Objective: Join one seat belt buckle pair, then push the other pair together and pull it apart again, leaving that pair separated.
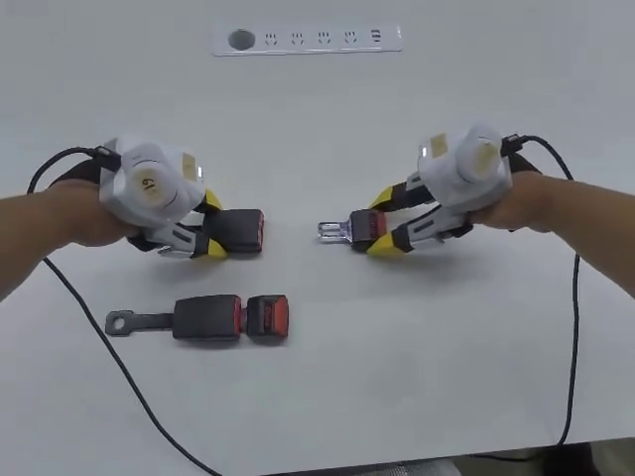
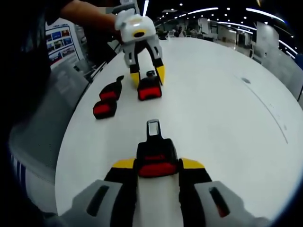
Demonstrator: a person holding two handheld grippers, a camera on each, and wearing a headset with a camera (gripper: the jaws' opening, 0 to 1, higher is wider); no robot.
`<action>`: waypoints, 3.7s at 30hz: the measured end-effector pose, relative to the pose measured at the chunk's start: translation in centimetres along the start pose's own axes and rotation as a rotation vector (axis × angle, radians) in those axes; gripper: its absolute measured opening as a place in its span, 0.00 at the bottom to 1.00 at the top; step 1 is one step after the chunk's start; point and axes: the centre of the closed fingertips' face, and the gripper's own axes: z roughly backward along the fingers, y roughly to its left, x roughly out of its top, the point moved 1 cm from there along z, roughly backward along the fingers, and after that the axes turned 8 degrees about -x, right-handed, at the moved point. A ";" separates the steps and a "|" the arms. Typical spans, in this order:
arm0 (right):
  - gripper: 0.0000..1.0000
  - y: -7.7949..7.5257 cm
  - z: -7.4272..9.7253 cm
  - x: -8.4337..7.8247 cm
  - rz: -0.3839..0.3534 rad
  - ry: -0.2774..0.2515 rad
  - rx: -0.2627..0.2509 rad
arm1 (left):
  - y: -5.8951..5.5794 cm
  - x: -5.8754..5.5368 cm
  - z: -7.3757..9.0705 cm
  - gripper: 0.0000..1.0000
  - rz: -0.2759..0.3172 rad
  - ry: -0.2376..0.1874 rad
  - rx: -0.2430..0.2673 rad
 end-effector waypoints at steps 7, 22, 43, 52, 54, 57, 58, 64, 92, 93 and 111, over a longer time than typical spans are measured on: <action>0.34 0.5 -1.6 1.7 -0.005 -0.020 0.004 | -0.1 0.0 -0.1 0.34 0.000 0.007 0.002; 0.33 1.1 -4.4 5.1 -0.031 -0.070 0.007 | -0.2 0.0 -0.1 0.34 -0.006 0.023 -0.002; 0.33 2.2 -6.4 7.3 -0.016 -0.052 -0.006 | -0.3 0.2 -0.3 0.33 -0.050 0.063 -0.021; 0.33 1.9 -6.7 7.0 -0.047 -0.034 -0.031 | -0.2 0.2 -0.1 0.33 -0.044 0.047 -0.023; 0.33 1.9 -6.6 6.9 -0.049 -0.040 -0.027 | -0.2 0.3 -0.1 0.33 -0.051 0.054 -0.025; 0.33 1.8 -6.6 6.9 -0.043 -0.043 -0.020 | -0.2 0.2 -0.1 0.33 -0.060 0.062 -0.030; 0.33 1.8 -6.6 6.9 -0.042 -0.042 -0.020 | -0.2 0.2 -0.1 0.33 -0.060 0.061 -0.031; 0.33 1.6 -6.6 6.8 -0.034 -0.034 -0.020 | -0.2 0.2 -0.1 0.33 -0.079 0.072 -0.042; 0.34 1.5 -6.7 6.9 -0.017 -0.032 -0.023 | -0.1 0.3 -0.2 0.34 -0.085 0.073 -0.046; 0.34 1.5 -6.8 6.9 -0.015 -0.030 -0.023 | -0.1 0.3 -0.2 0.34 -0.086 0.074 -0.047; 0.35 1.4 -5.7 5.7 -0.057 -0.074 -0.048 | -0.1 0.3 -0.1 0.34 -0.076 0.074 -0.044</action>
